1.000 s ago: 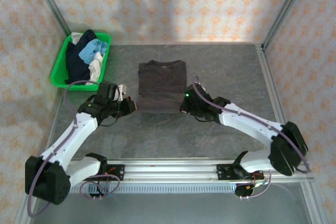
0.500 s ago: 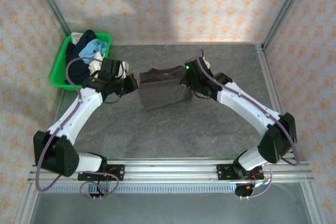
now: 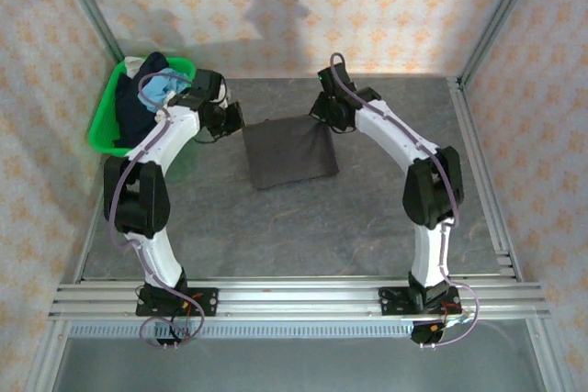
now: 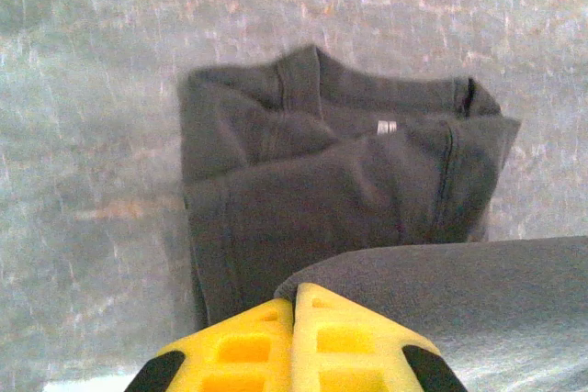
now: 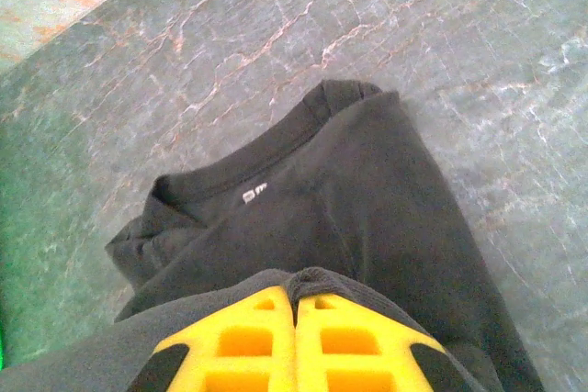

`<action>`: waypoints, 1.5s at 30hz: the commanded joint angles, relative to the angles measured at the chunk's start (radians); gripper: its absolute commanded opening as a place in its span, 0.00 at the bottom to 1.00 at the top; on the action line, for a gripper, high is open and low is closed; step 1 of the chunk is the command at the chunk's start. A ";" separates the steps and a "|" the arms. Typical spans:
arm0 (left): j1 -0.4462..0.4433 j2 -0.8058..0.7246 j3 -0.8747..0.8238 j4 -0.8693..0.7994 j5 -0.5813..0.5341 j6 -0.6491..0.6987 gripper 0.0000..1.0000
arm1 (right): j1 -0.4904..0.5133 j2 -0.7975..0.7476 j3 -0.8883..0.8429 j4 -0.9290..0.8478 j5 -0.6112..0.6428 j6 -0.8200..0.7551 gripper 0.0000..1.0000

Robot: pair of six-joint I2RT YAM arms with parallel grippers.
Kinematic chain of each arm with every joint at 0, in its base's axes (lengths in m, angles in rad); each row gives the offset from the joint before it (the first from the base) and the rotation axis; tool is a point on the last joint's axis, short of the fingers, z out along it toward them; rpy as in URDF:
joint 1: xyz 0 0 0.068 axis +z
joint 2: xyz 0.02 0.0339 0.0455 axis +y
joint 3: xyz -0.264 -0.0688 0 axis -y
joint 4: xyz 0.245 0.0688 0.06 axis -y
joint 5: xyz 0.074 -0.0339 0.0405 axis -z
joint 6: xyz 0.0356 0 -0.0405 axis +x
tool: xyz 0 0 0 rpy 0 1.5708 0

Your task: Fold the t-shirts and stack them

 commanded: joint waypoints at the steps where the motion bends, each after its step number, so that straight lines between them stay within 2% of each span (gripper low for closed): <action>1: 0.026 0.103 0.128 -0.072 -0.044 0.026 0.00 | -0.027 0.105 0.133 -0.072 0.010 -0.036 0.00; 7: 0.040 0.310 0.323 -0.160 -0.084 0.041 0.00 | -0.044 0.371 0.443 -0.201 0.012 -0.079 0.00; 9: 0.046 0.367 0.383 -0.186 -0.063 0.049 0.00 | -0.048 0.449 0.540 -0.248 0.011 -0.091 0.00; 10: 0.050 0.397 0.420 -0.213 -0.057 0.052 0.00 | -0.049 0.485 0.588 -0.271 0.003 -0.099 0.04; 12: 0.052 0.430 0.468 -0.246 -0.079 0.060 0.10 | -0.051 0.527 0.654 -0.305 0.003 -0.112 0.08; 15: 0.054 0.436 0.516 -0.278 -0.107 0.070 0.39 | -0.055 0.530 0.690 -0.339 0.037 -0.125 0.26; 17: 0.053 0.431 0.559 -0.312 -0.124 0.084 0.44 | -0.054 0.504 0.690 -0.359 0.073 -0.132 0.37; 19: 0.053 0.407 0.580 -0.338 -0.156 0.090 0.49 | -0.049 0.457 0.668 -0.373 0.108 -0.131 0.43; 22: 0.034 0.329 0.511 -0.308 -0.161 0.093 0.49 | -0.007 0.357 0.550 -0.313 0.163 -0.153 0.46; 26: -0.038 0.235 0.353 -0.227 -0.156 0.091 0.48 | 0.054 0.274 0.402 -0.212 0.206 -0.154 0.58; 29: -0.064 0.232 0.258 -0.163 -0.109 0.067 0.43 | 0.055 0.284 0.337 -0.110 0.078 -0.135 0.60; 31: -0.065 0.253 0.223 -0.141 -0.106 0.048 0.42 | 0.054 0.333 0.370 -0.114 0.027 -0.122 0.58; 34: -0.065 0.306 0.218 -0.139 -0.115 0.048 0.41 | 0.040 0.427 0.470 -0.162 0.044 -0.106 0.54; 38: -0.066 0.354 0.221 -0.152 -0.132 0.061 0.39 | -0.019 0.555 0.631 -0.207 -0.001 -0.066 0.42; 42: -0.065 0.360 0.215 -0.166 -0.162 0.080 0.39 | -0.060 0.613 0.734 -0.208 -0.007 -0.056 0.39; 44: -0.064 0.362 0.222 -0.177 -0.172 0.089 0.39 | -0.074 0.610 0.748 -0.195 -0.012 -0.067 0.43; 45: -0.064 0.361 0.226 -0.184 -0.171 0.094 0.38 | -0.079 0.604 0.756 -0.193 -0.008 -0.076 0.52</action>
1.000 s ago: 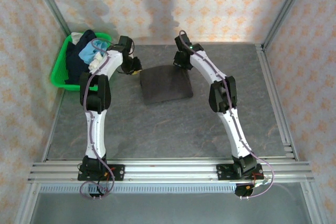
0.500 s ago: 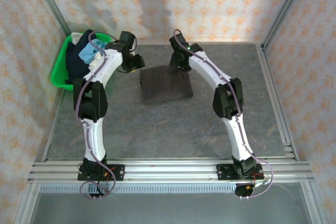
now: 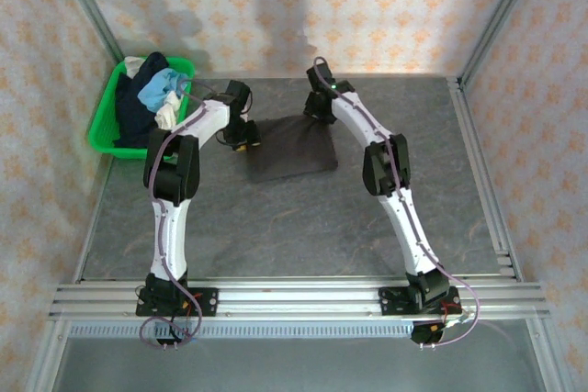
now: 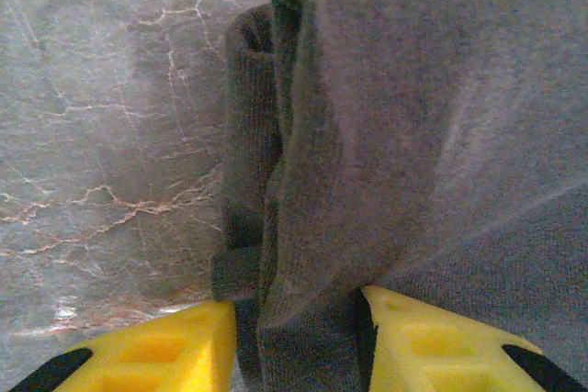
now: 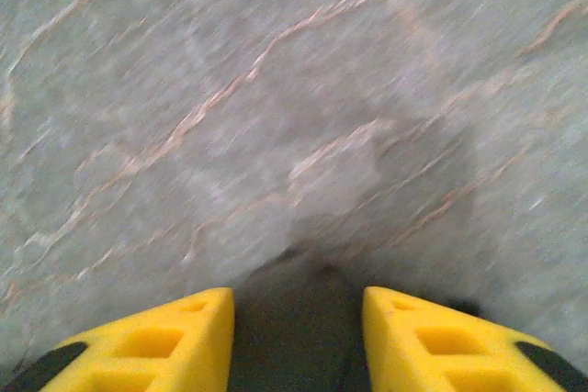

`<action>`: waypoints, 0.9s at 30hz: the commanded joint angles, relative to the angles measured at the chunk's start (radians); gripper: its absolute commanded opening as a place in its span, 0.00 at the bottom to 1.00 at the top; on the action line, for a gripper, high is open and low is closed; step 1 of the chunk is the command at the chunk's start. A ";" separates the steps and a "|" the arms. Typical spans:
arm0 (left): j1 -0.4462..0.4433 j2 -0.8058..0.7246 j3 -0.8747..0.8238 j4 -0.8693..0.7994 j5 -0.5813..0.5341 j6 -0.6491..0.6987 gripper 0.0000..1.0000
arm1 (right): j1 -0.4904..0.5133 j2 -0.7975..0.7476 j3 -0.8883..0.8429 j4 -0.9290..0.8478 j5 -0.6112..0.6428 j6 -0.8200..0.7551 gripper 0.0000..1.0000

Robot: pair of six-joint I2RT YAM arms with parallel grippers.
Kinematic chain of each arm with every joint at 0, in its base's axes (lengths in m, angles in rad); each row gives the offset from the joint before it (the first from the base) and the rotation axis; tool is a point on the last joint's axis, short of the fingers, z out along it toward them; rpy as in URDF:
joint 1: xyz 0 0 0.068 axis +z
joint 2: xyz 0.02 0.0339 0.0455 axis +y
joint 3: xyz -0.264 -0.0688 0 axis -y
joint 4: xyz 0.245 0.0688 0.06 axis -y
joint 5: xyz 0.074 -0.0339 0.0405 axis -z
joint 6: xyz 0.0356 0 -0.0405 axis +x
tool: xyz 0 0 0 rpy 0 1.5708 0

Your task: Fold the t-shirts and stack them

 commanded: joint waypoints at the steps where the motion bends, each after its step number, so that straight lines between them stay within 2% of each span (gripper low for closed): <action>1: 0.003 -0.010 0.014 -0.032 -0.047 0.026 0.38 | -0.017 -0.034 0.073 -0.018 0.006 -0.011 0.56; 4: 0.003 -0.023 0.026 -0.054 -0.066 0.037 0.38 | -0.019 -0.090 0.063 -0.054 0.020 -0.050 0.59; 6: 0.003 -0.038 0.040 -0.069 -0.075 0.037 0.39 | -0.004 -0.168 -0.030 -0.054 0.027 -0.071 0.59; 12: -0.031 -0.082 0.115 -0.127 -0.127 0.053 0.40 | 0.105 -0.482 -0.583 0.167 0.113 -0.093 0.56; 15: -0.058 -0.066 0.178 -0.145 -0.122 0.053 0.41 | 0.125 -0.563 -0.786 0.264 0.087 -0.049 0.43; 18: -0.088 0.003 0.288 -0.157 -0.082 0.048 0.42 | 0.130 -0.590 -0.928 0.320 0.077 -0.017 0.29; 20: -0.096 0.082 0.353 -0.110 0.045 0.033 0.43 | 0.128 -0.591 -0.973 0.313 0.091 -0.005 0.22; 23: -0.100 0.211 0.427 -0.049 0.215 -0.042 0.40 | 0.130 -0.628 -1.062 0.348 0.054 0.005 0.22; 27: -0.116 0.274 0.441 -0.037 0.162 -0.056 0.39 | 0.133 -0.697 -1.187 0.381 0.085 0.007 0.18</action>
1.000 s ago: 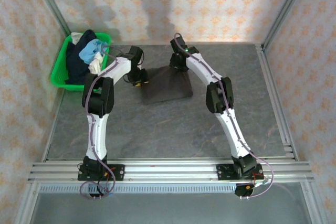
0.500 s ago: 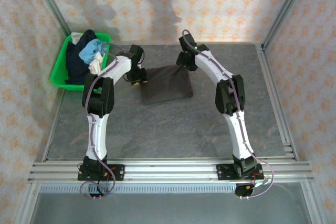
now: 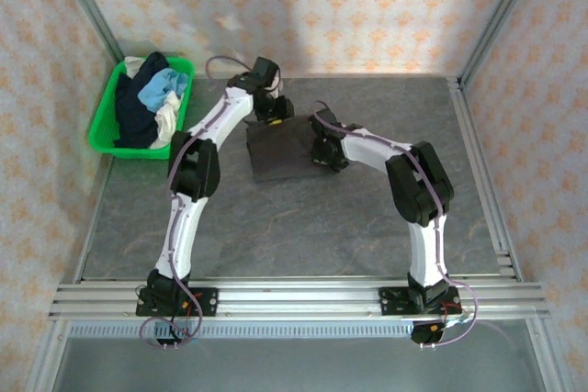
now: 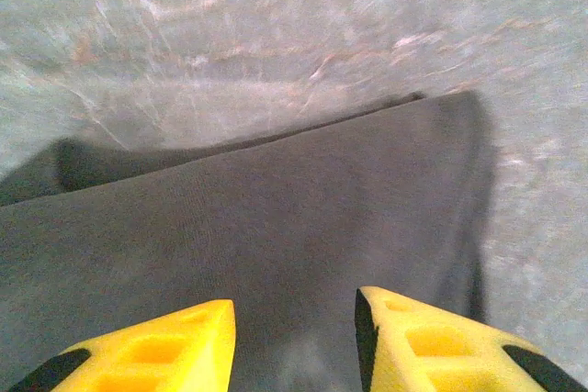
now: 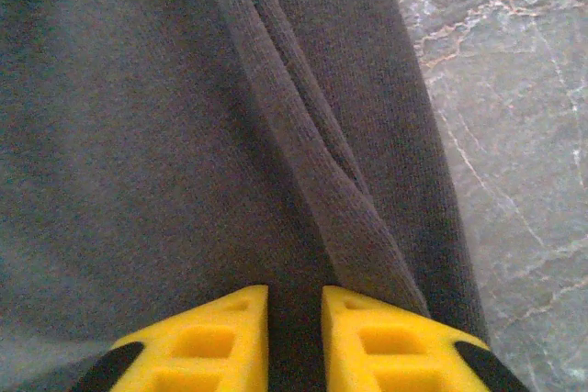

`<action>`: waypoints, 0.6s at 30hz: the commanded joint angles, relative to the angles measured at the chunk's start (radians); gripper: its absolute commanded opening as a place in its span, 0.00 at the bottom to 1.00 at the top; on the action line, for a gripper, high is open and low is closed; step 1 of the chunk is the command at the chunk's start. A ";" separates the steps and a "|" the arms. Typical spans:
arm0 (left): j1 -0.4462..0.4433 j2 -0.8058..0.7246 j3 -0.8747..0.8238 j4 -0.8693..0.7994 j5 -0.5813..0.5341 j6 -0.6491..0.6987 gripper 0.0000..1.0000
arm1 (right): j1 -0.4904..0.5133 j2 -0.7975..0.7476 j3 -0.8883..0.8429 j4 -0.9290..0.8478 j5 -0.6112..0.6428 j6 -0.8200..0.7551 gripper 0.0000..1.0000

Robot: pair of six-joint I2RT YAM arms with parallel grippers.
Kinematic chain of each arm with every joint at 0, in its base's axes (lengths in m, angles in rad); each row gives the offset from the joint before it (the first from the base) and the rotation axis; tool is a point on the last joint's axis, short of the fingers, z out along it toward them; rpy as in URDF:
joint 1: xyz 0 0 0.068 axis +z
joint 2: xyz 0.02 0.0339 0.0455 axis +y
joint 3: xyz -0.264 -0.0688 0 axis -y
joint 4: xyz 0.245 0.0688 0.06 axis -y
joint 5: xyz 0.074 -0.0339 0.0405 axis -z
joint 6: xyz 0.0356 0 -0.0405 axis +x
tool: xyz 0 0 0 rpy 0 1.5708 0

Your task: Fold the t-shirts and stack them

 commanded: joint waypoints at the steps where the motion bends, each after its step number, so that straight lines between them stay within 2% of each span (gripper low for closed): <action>1: 0.002 0.062 -0.024 -0.009 0.022 -0.037 0.39 | 0.002 -0.067 -0.085 -0.011 0.050 0.012 0.16; 8: 0.005 0.049 -0.047 -0.020 -0.039 -0.026 0.37 | 0.001 -0.152 -0.241 0.008 0.040 0.021 0.15; 12: -0.001 0.009 -0.031 -0.025 -0.029 -0.013 0.41 | 0.006 -0.257 -0.246 0.000 0.068 0.011 0.20; 15: -0.001 -0.044 -0.010 -0.050 -0.041 -0.002 0.46 | 0.017 -0.285 -0.196 0.022 0.073 -0.010 0.33; 17: -0.001 -0.101 -0.010 -0.065 -0.061 0.013 0.60 | 0.028 -0.248 -0.127 0.017 0.066 -0.028 0.47; 18: 0.001 -0.128 -0.014 -0.074 -0.073 0.019 0.67 | 0.036 -0.225 -0.089 0.011 0.061 -0.036 0.50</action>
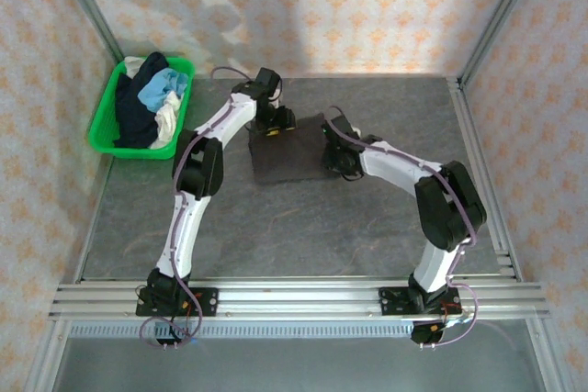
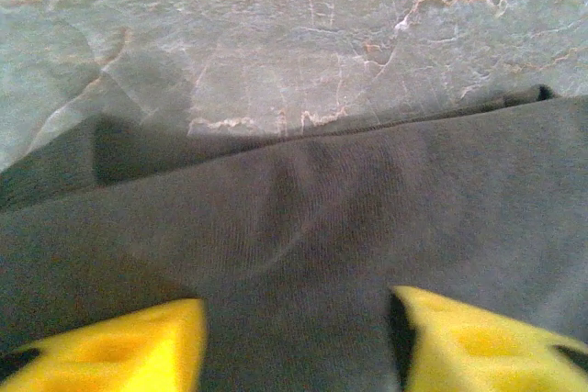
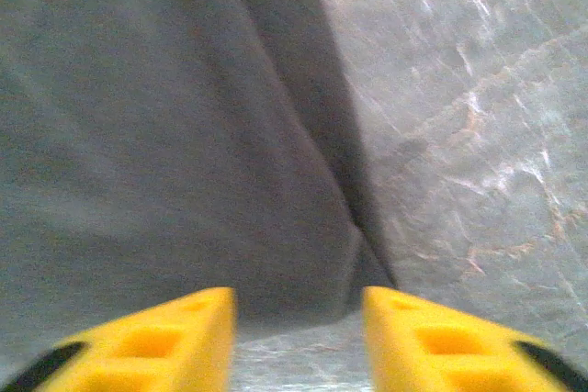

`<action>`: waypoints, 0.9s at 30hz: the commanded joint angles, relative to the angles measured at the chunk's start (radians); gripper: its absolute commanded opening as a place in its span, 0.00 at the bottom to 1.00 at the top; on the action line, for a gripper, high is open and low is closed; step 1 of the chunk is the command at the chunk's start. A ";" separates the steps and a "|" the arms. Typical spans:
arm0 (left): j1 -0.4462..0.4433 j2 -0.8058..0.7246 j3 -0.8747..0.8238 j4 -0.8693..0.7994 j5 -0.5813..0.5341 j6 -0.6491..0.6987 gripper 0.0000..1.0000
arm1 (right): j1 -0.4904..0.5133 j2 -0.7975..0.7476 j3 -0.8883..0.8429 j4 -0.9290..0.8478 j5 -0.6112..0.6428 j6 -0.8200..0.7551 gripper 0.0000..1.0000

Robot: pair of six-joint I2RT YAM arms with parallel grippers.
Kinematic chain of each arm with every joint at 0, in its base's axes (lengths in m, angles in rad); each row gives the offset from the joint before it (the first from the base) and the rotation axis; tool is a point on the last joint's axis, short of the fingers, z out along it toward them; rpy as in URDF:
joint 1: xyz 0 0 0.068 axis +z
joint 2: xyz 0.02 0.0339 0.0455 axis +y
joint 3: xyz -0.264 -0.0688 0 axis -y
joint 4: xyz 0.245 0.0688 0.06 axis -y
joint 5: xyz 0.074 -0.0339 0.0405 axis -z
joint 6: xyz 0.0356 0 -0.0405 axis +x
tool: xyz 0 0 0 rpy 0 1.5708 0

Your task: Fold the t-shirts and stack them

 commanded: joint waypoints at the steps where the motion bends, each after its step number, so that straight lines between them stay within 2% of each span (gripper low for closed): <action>1: 0.003 -0.167 0.011 -0.073 -0.067 0.026 0.73 | 0.036 0.053 0.124 -0.014 0.023 -0.037 0.53; 4: 0.029 -0.295 -0.079 -0.068 -0.101 0.033 0.84 | 0.089 0.157 0.243 -0.048 0.039 -0.067 0.62; 8: 0.108 -0.532 -0.333 0.023 -0.109 0.003 0.95 | 0.155 0.308 0.388 -0.131 0.076 -0.083 0.66; 14: 0.200 -0.827 -0.653 0.066 -0.175 0.001 1.00 | 0.152 0.461 0.528 -0.338 0.223 -0.054 0.66; 19: 0.226 -0.945 -0.784 0.044 -0.207 0.025 1.00 | 0.049 0.462 0.518 -0.416 0.286 -0.076 0.66; 24: 0.243 -1.003 -0.834 0.017 -0.243 0.042 1.00 | -0.106 0.483 0.545 -0.472 0.347 -0.207 0.69; 27: 0.246 -1.019 -0.839 0.018 -0.253 0.042 1.00 | -0.216 0.534 0.614 -0.496 0.306 -0.331 0.70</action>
